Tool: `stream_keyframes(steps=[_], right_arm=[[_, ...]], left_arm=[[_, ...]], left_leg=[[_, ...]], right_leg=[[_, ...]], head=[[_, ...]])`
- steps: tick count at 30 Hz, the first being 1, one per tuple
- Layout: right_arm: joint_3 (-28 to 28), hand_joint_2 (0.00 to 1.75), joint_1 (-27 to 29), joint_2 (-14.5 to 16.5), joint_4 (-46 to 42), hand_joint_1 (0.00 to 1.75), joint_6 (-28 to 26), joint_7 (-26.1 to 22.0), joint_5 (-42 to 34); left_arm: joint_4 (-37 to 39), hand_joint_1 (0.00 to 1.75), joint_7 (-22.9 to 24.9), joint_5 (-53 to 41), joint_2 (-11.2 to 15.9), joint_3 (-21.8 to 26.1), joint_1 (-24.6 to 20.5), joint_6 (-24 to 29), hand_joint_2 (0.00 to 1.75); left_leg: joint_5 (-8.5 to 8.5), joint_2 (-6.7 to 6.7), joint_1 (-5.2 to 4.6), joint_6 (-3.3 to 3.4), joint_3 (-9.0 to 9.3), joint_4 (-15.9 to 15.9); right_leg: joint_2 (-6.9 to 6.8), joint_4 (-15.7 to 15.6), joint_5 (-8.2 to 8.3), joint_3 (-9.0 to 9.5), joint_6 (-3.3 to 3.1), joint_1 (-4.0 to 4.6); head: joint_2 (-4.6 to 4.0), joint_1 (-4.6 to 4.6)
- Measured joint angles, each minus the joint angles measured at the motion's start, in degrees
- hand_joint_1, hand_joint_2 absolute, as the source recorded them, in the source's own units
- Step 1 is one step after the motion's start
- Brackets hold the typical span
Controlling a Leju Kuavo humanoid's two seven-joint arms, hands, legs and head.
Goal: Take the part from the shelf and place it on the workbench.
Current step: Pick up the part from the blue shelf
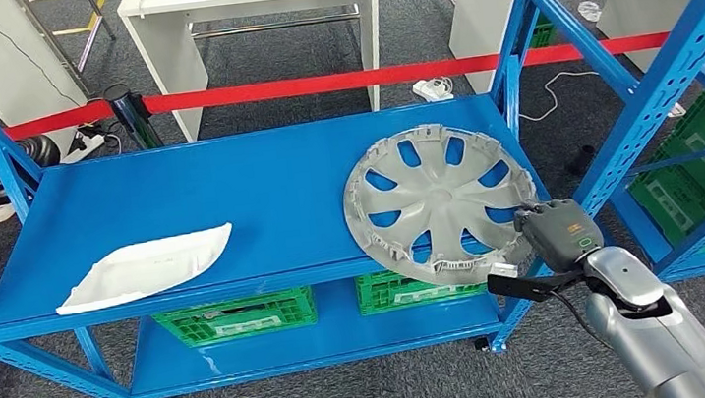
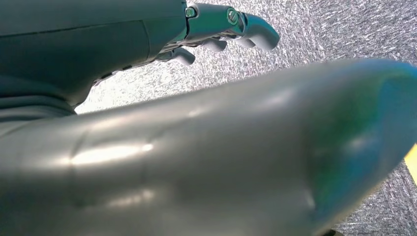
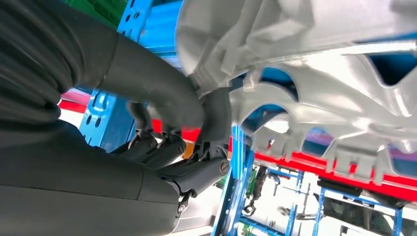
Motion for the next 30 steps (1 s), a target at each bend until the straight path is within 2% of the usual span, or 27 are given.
stream_keyframes(steps=[9, 13, 17, 22, 24, 28, 30], right_arm=[[0.4, 1.75, -0.4, 0.0, 0.0, 1.75, -0.1, -0.3, 0.3], [1.4, 1.75, -1.7, -0.1, 1.3, 1.75, -2.3, 1.2, 3.4], [2.3, 1.75, -2.5, -0.1, 2.6, 1.75, -4.5, 2.5, 4.7], [2.5, 1.75, -1.8, -0.1, 2.9, 1.75, -7.3, 3.9, 5.1], [2.5, 1.75, -1.3, -0.1, 2.9, 1.75, -8.8, 4.2, 5.5], [2.5, 1.75, -0.5, 0.2, 2.8, 1.75, -12.4, 4.8, 7.0], [2.5, 1.75, 0.1, 0.4, 2.5, 1.75, -14.6, 5.1, 7.5]], left_arm=[[0.0, 0.00, 0.2, -0.5, -0.3, -0.1, -0.2, -2.0, 0.00], [0.0, 0.00, 0.2, -1.6, -0.4, -0.2, -0.3, -0.1, 0.00], [-0.1, 0.00, 0.1, -3.5, -0.5, -1.1, -0.3, 3.6, 1.75], [-0.2, 0.00, -1.2, -7.4, -0.5, -3.5, -0.4, 11.7, 1.75], [-0.2, 0.00, -1.2, -7.4, -0.6, -4.2, -0.4, 11.9, 1.75], [-0.2, 0.00, -0.5, -6.7, -0.6, -4.5, -0.5, 8.5, 0.00], [-0.2, 0.00, -0.4, -6.8, -0.6, -4.7, -0.6, 7.5, 0.00]], left_leg=[[-0.03, 0.03, -0.01, 0.05, 0.14, 0.0], [-0.03, 0.09, -0.01, 0.06, 0.17, 0.0], [-0.03, 0.08, -0.02, 0.06, 0.19, 0.0], [-0.03, 0.01, -0.02, 0.06, 0.20, 0.0], [-0.03, -0.01, -0.01, 0.06, 0.20, 0.0], [-0.03, 0.00, -0.01, 0.06, 0.18, 0.0], [-0.04, 0.00, -0.01, 0.07, 0.17, 0.0]], right_leg=[[0.01, -0.1, -0.01, 0.22, 0.03, 0.01], [0.02, -0.1, 0.02, 0.25, 0.07, 0.01], [0.01, -0.1, 0.04, 0.27, 0.11, 0.00], [0.00, -0.1, 0.04, 0.27, 0.11, 0.01], [-0.01, -0.1, 0.03, 0.28, 0.11, 0.00], [0.00, -0.1, 0.03, 0.27, 0.12, 0.00], [-0.01, -0.1, 0.01, 0.27, 0.13, -0.01]], head=[[0.00, 0.01], [0.00, 0.01], [0.00, 0.01], [0.00, 0.01], [0.00, 0.01], [0.00, 0.01], [0.00, 0.01]])
